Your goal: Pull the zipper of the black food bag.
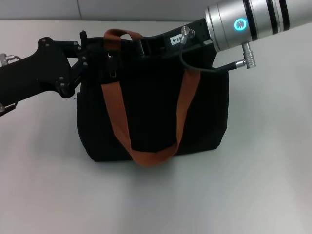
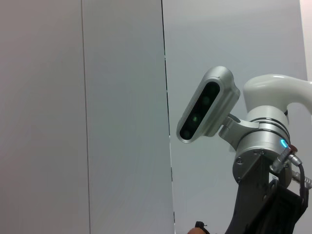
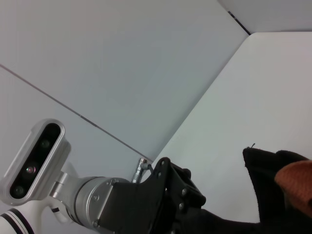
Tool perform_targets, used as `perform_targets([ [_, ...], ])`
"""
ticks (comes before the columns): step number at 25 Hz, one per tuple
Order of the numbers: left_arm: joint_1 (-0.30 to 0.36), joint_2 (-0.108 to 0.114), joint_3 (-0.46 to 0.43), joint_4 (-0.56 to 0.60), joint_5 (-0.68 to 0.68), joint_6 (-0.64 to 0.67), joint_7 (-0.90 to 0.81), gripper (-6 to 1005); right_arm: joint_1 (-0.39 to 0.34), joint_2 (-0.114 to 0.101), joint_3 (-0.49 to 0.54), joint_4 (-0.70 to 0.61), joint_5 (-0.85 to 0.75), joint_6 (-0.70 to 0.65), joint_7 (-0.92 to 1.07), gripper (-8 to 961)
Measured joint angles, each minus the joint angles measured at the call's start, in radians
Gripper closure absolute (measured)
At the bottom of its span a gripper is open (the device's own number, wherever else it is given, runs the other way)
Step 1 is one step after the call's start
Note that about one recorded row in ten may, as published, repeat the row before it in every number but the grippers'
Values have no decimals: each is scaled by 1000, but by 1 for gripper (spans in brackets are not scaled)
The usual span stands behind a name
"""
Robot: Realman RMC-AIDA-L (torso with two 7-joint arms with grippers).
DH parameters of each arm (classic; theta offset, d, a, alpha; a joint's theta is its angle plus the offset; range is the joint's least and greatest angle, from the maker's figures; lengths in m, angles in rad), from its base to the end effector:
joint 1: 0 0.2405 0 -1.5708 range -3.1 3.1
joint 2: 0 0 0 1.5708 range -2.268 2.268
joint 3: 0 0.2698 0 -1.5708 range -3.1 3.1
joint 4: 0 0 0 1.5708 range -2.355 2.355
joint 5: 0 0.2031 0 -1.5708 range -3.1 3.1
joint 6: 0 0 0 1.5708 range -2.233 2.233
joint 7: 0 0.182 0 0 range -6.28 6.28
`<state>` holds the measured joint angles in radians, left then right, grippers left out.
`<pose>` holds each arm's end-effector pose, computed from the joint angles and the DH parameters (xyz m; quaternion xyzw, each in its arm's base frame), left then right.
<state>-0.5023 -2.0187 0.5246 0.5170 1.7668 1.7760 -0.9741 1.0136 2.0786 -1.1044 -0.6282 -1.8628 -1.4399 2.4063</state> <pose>-0.2392 0.3336 0.0153 -0.8944 -0.0524 -0.3880 0.2161 0.0593 0.3963 -0.0938 0.8886 -0.4216 -0.1581 0.0879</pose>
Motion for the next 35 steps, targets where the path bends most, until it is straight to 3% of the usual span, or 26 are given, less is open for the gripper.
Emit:
perform_targets([
  [5, 1, 0, 0, 0, 0, 1, 0, 959, -3, 1, 0, -5, 0, 0, -10, 942],
  [35, 15, 2, -22, 0, 1, 13, 9, 949, -27, 1, -17, -77, -51, 21, 37, 955],
])
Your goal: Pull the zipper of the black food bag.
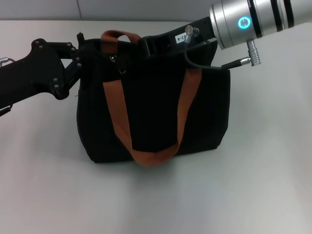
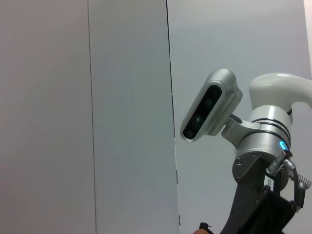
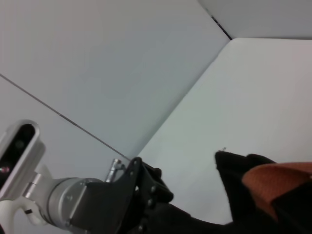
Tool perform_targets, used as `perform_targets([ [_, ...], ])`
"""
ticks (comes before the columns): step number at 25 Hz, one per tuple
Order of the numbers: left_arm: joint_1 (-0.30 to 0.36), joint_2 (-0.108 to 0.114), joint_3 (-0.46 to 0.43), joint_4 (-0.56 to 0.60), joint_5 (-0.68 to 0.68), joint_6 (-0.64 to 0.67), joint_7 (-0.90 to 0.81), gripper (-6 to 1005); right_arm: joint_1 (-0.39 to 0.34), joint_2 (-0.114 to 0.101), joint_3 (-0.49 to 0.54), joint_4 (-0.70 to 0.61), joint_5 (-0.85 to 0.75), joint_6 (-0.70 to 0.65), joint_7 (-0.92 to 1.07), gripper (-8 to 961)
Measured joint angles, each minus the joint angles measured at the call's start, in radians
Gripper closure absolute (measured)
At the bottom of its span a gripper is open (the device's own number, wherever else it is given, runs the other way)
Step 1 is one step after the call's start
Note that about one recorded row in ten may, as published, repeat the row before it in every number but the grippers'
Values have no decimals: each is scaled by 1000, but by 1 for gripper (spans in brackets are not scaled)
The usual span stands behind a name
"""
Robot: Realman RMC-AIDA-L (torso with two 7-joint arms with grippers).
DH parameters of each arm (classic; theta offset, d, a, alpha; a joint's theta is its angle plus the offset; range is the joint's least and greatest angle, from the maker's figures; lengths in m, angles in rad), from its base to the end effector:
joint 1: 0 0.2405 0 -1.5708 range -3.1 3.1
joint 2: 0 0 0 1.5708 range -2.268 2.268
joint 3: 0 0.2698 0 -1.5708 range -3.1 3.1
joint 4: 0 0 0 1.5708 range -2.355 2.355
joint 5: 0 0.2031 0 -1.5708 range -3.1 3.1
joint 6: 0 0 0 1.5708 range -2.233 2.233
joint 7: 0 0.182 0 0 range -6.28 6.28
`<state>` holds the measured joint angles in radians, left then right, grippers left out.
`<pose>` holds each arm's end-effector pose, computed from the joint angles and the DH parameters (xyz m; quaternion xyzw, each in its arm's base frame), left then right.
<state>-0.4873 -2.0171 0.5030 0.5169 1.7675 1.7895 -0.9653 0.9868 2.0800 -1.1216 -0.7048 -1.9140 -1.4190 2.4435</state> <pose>-0.2441 0.3297 0.0195 -0.8904 -0.0538 -0.3918 0.2253 0.0654 0.4011 -0.0899 0.8957 -0.4170 -0.1437 0.0568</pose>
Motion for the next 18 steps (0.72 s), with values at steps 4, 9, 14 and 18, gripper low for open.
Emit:
perform_targets([
  [4, 0, 0, -1, 0, 0, 1, 0, 947, -8, 1, -11, -30, -20, 5, 19, 955],
  [9, 0, 1, -6, 0, 0, 2, 0, 946, -29, 2, -24, -94, -61, 5, 59, 955],
  [14, 3, 2, -12, 0, 0, 2, 0, 944, -59, 3, -43, -149, -84, 4, 94, 955],
  [18, 7, 3, -15, 0, 0, 3, 0, 942, -91, 3, -46, -209, -113, 0, 123, 955],
])
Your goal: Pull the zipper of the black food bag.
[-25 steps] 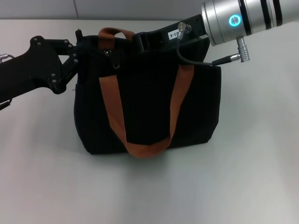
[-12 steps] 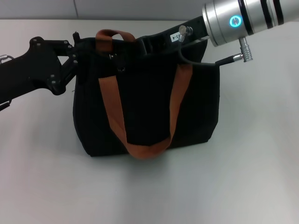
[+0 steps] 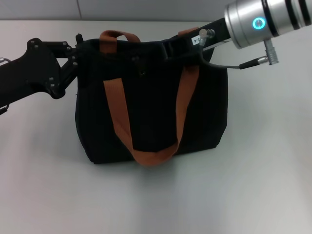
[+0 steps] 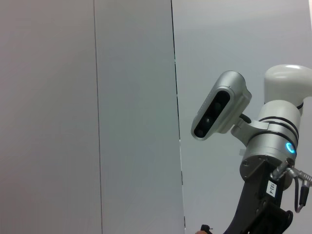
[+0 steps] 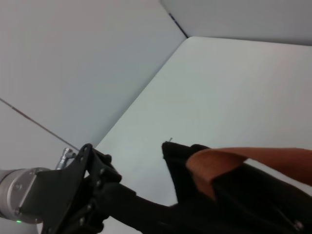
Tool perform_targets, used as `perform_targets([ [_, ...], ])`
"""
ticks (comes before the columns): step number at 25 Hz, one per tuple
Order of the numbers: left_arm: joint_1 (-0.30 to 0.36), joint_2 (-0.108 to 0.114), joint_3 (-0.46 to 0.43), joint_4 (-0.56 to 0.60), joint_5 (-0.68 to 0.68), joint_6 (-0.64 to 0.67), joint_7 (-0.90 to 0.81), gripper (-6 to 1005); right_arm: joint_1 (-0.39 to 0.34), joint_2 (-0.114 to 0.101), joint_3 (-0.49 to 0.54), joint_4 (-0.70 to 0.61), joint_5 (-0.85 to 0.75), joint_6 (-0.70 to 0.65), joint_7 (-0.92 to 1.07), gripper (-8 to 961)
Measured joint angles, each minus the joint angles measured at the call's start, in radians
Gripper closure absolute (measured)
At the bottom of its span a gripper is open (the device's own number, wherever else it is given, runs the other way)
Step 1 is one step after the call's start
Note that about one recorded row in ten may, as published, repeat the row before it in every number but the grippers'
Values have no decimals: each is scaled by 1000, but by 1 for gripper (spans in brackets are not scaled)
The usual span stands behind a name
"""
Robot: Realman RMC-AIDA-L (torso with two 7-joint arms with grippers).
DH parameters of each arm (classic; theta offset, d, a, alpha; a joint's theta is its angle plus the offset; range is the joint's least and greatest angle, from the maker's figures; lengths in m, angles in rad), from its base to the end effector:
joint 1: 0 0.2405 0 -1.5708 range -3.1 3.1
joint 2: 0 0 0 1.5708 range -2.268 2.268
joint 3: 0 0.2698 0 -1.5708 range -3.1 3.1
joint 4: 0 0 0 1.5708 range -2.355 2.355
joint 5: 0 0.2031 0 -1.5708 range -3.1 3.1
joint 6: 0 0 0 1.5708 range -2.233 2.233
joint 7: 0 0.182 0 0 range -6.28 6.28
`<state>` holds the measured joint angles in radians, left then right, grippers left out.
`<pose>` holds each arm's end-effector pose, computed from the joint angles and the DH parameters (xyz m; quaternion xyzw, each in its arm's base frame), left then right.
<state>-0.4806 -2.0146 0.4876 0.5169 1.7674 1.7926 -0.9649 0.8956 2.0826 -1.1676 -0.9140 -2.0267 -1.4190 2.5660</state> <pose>-0.2472 0.3290 0.0230 -0.8876 -0.0567 -0.3934 0.2328 0.0827 0.4023 -0.0749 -0.9012 0.4191 0.1102 0.0027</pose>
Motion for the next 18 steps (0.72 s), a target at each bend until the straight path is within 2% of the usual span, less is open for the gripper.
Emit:
perform_targets([
  [4, 2, 0, 0, 0, 0, 2, 0, 941, -43, -1, 5, -79, -38, -7, 32, 955],
  [18, 4, 1, 0, 0, 0, 2, 0, 936, -119, -4, 28, -206, -120, -33, 76, 956],
])
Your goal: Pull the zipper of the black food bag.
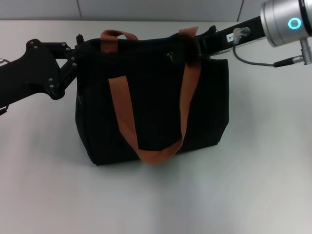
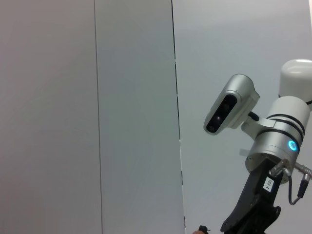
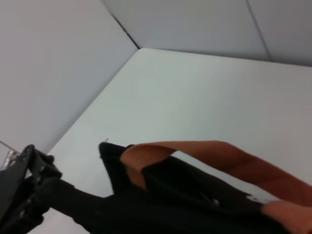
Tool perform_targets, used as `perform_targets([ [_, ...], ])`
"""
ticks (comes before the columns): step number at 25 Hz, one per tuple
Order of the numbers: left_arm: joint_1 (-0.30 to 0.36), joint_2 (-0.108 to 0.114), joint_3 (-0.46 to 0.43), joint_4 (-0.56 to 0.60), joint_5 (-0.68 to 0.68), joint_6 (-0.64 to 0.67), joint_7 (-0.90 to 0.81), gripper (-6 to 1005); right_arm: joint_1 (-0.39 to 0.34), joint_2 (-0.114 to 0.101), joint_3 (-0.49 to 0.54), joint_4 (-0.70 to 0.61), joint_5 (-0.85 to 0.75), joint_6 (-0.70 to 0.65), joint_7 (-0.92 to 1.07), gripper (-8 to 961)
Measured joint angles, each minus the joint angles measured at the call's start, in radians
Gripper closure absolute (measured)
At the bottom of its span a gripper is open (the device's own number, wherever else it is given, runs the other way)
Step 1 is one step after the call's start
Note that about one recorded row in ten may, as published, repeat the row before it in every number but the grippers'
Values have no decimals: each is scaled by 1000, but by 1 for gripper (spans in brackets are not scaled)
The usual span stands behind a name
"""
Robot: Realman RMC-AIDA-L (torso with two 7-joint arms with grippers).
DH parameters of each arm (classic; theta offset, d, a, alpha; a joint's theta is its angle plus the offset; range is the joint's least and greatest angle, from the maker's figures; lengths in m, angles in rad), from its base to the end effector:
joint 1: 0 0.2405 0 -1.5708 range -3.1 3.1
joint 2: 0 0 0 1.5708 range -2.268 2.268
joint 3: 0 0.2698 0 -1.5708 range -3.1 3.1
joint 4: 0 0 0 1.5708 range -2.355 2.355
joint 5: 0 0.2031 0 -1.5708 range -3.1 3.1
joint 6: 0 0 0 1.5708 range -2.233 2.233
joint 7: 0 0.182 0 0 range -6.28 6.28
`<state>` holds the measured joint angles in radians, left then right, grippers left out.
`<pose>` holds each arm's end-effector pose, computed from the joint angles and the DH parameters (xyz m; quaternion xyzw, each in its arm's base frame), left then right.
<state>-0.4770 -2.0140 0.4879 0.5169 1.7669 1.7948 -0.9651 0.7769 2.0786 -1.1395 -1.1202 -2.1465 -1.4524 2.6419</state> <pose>-0.2482 0.3279 0.0233 -0.8875 -0.0577 -0.3935 0.2329 0.1137 0.4036 -0.0435 -0.8942 0.4306 0.0965 0.0754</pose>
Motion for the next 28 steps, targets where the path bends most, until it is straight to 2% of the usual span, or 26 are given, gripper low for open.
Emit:
perform_targets([
  [6, 0, 0, 0, 0, 0, 0, 0, 934, -35, 0, 62, -60, -25, -25, 6, 956],
  [22, -1, 0, 0, 0, 0, -7, 0, 928, -82, 1, 126, -126, -33, -64, 7, 955],
  [28, 0, 0, 1, 0, 0, -2, 1, 926, -111, 1, 176, -106, 81, -76, -86, 949],
])
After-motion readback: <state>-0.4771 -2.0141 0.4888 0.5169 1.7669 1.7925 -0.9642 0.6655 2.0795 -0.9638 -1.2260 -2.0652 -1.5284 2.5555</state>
